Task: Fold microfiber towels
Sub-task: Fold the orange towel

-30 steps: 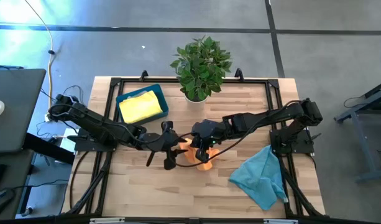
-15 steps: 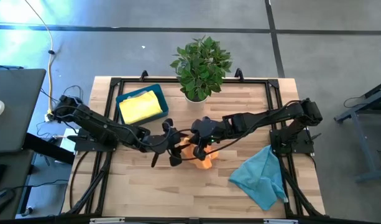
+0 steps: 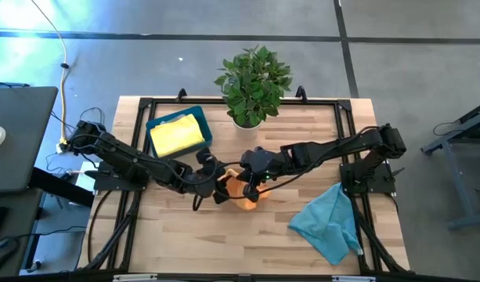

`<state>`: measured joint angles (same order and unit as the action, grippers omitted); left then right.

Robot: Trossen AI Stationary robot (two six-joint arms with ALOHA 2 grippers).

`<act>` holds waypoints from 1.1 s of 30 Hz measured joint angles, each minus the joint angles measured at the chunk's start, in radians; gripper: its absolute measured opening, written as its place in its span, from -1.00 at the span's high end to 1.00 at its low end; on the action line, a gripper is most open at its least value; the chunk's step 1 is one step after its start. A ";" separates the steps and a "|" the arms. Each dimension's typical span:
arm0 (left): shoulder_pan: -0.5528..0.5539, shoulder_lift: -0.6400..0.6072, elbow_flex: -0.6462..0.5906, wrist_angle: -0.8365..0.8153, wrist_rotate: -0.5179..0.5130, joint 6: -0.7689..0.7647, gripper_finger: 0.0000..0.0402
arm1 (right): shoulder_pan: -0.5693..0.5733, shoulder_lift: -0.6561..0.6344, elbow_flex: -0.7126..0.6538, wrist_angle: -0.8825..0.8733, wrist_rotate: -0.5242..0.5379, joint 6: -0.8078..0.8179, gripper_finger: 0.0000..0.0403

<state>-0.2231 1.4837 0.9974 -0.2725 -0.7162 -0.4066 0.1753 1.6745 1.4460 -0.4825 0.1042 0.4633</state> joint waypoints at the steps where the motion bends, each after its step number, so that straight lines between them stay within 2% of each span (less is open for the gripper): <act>1: 0.000 0.000 0.000 -0.016 0.000 -0.017 0.16 | -0.001 0.000 0.000 -0.004 0.001 0.000 1.00; 12: -0.009 0.000 0.000 -0.297 0.004 -0.227 0.16 | -0.005 0.000 0.000 -0.017 -0.002 -0.023 1.00; 15: -0.008 0.000 0.000 -0.288 0.059 -0.256 0.16 | -0.006 0.000 0.000 -0.016 0.040 -0.011 1.00; 19: -0.015 0.000 0.000 -0.161 0.118 -0.256 0.16 | -0.015 0.000 0.000 -0.015 0.116 0.055 1.00; 22: -0.020 0.000 0.000 -0.038 0.075 -0.235 0.16 | -0.024 0.000 0.000 -0.015 0.144 0.099 1.00; 26: -0.021 0.000 0.000 0.093 -0.034 -0.167 0.16 | -0.027 0.000 0.000 -0.015 0.152 0.127 1.00; 30: -0.014 0.000 0.000 0.120 -0.176 -0.124 0.16 | -0.027 0.000 0.000 -0.007 0.154 0.140 1.00; 33: 0.001 0.000 0.000 0.120 -0.220 -0.129 0.16 | -0.024 0.000 0.000 0.019 0.155 0.140 1.00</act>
<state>-0.2222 1.4835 0.9971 -0.1520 -0.9357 -0.5352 0.1516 1.6745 1.4460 -0.4633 0.2594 0.6033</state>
